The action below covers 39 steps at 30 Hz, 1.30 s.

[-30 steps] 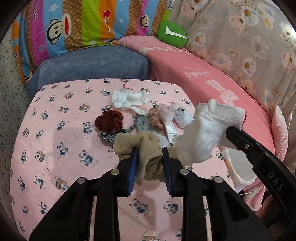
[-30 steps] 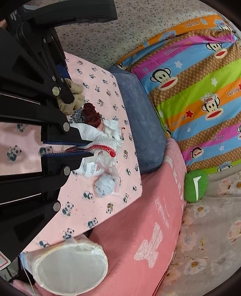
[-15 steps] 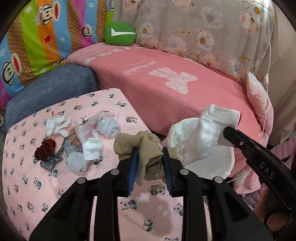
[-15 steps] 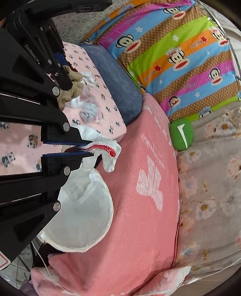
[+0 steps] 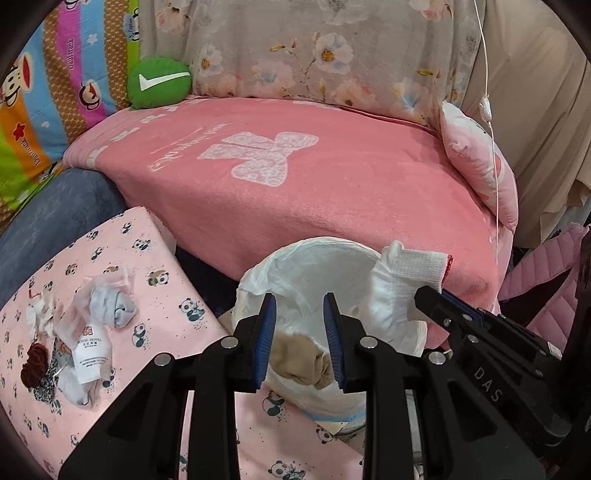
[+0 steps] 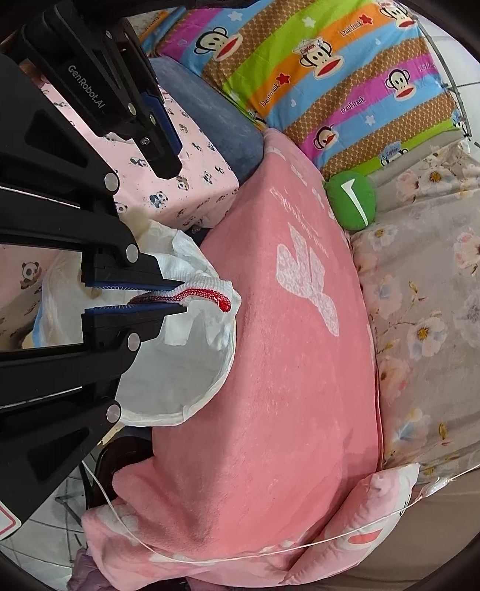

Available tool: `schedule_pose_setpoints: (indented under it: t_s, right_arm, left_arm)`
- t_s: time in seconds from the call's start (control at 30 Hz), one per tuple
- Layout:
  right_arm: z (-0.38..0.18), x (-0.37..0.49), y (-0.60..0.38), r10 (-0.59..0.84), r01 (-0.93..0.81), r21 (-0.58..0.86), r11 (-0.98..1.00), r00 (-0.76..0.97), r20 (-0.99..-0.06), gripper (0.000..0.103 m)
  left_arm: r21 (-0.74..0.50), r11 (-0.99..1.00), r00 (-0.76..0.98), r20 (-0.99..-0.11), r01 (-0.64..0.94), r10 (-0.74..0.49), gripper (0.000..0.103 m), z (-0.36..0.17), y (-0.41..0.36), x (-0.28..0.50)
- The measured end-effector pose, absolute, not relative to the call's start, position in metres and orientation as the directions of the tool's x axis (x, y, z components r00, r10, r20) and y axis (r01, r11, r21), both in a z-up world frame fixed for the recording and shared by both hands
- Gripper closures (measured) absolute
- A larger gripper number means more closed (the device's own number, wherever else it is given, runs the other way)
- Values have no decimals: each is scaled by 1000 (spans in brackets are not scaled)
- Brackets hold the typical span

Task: Collect trash
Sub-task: 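Carry both items to the wastebasket and open both tools to drop them, then return to the table and grasp the grey sock with the left tool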

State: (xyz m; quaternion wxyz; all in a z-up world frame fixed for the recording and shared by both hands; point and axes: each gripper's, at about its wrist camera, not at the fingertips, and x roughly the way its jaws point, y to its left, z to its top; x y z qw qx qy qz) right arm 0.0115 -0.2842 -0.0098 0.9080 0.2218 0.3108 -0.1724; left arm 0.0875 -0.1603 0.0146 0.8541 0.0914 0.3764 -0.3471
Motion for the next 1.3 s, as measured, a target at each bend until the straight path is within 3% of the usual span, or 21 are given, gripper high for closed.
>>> schedule_pose_setpoints:
  t_s: [0.1, 0.17, 0.2, 0.3, 0.6, 1.2, 1.3]
  right_arm:
    - [-14, 10, -294, -183, 466, 300, 832, 743, -644, 89]
    - [-16, 10, -299, -190, 475, 302, 826, 740, -645, 84]
    - [-16, 9, -299, -195, 480, 300, 824, 739, -645, 78]
    - [-16, 8, -297, -208, 487, 291, 823, 737, -643, 70]
    - [-20, 5, -281, -182, 475, 304, 826, 735, -653, 61]
    - [-13, 14, -190, -98, 342, 249, 906, 742, -663, 60]
    - [-11, 16, -176, -88, 322, 239, 916, 743, -663, 58]
  left_arm:
    - [-106, 742, 470, -712, 663, -522, 68, 13, -172, 91]
    - [-102, 760, 489, -710, 641, -508, 35, 13, -171, 93]
    - [-97, 771, 506, -702, 629, -501, 27, 14, -170, 94]
    - [-73, 790, 539, -692, 609, -480, 25, 14, -164, 94]
    - [-75, 840, 560, -712, 538, -423, 25, 8, -132, 97]
    - [-136, 924, 587, -737, 357, -335, 24, -5, -33, 98]
    - [-135, 934, 595, -738, 330, -317, 21, -7, -15, 97]
